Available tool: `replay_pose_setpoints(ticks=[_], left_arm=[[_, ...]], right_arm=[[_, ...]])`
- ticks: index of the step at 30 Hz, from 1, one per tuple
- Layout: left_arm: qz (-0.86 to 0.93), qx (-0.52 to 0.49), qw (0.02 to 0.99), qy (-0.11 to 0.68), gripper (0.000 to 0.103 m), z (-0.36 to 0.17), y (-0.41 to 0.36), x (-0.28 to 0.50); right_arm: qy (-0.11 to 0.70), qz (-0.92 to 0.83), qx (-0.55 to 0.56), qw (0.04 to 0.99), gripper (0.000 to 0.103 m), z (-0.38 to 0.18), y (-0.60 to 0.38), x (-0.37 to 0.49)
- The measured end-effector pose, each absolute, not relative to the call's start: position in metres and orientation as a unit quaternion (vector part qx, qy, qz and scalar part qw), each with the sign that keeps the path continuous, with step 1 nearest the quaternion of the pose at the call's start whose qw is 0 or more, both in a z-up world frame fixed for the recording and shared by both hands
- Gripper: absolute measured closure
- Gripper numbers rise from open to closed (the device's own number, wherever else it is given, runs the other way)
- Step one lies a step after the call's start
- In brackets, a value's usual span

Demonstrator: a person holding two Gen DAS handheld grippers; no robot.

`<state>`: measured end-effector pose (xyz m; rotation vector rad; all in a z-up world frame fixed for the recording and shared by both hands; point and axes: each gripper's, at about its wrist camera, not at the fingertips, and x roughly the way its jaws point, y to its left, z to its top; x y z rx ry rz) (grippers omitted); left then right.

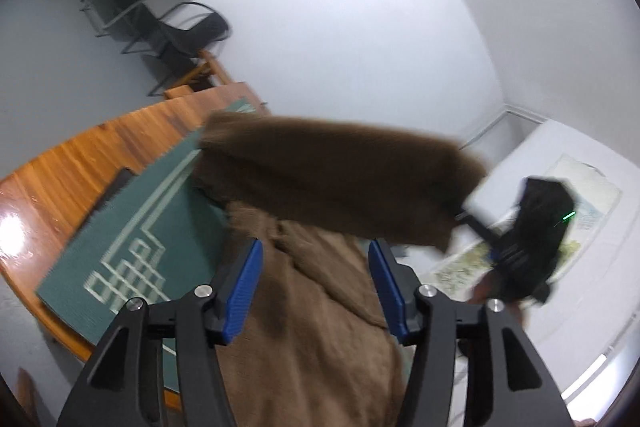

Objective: Fold towel
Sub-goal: 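Grasp and lift the hanging fleece edge with the left gripper while the right gripper takes it, then carry the fleece edge over the blanket with the right gripper and release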

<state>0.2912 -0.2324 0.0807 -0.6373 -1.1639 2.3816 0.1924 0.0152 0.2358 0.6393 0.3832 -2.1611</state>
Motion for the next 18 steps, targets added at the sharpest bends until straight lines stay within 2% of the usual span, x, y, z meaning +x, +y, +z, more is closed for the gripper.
replay_pose_setpoints(ticks=[7, 9, 13, 18], left_arm=[[0.859, -0.294, 0.144, -0.394, 0.043, 0.056, -0.24, 0.247], [0.857, -0.314, 0.137, -0.386, 0.04, 0.048, -0.238, 0.233], [0.852, -0.347, 0.133, -0.368, 0.034, 0.039, -0.226, 0.207], [0.853, -0.374, 0.133, -0.34, 0.027, 0.036, -0.203, 0.189]], right_arm=[[0.038, -0.89, 0.259, 0.375, 0.091, 0.278, 0.074, 0.133], [0.007, -0.902, 0.261, 0.344, 0.091, 0.279, 0.107, 0.121], [-0.046, -0.924, 0.272, 0.265, 0.091, 0.268, 0.181, 0.102], [-0.088, -0.928, 0.318, 0.176, 0.091, 0.218, 0.263, 0.079]])
